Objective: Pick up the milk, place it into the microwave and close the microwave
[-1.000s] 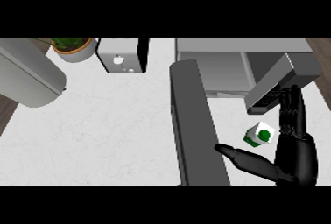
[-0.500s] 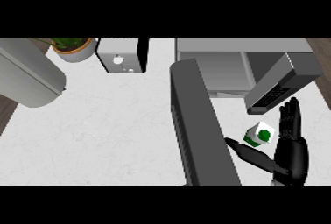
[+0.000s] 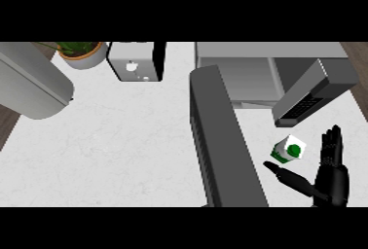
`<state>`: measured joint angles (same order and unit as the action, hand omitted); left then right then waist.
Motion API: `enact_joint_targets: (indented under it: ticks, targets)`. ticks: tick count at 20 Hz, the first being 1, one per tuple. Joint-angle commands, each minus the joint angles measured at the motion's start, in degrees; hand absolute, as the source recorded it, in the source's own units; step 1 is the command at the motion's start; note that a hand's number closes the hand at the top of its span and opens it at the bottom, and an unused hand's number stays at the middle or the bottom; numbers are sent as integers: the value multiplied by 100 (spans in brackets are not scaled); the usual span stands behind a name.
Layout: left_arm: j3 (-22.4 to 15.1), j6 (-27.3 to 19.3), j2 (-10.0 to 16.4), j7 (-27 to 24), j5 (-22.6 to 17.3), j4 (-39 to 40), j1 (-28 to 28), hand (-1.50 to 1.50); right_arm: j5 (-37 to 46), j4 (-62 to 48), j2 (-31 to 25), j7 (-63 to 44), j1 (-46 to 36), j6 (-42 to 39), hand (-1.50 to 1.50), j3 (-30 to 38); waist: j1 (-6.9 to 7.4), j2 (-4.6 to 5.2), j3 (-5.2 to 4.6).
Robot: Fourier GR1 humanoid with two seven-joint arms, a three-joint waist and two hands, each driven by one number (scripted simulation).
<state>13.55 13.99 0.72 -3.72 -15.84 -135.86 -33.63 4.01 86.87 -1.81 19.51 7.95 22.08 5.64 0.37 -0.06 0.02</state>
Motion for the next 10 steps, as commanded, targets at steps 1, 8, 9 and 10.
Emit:
enact_joint_targets:
  ticks: [1, 8, 9, 10]
  targets:
    - [322, 192, 38, 46, -227, -198, -3, -150, -361, -674, -9, 778, 15, -269, -150, 294, -2, 0, 1]
    - [50, -160, -68, 522, -131, -438, 157, -150, -608, -1900, -194, 1513, -349, -734, -150, 590, -9, 6, 2]
    - [241, 208, -69, -15, -192, 112, 179, -150, -493, -2201, 1, 1818, -495, -546, -150, 527, 5, 5, 1]
    - [-409, -126, -69, -195, -6, -371, -426, -150, -602, -1831, -169, 1648, -199, -776, -150, 552, 13, -4, 0]
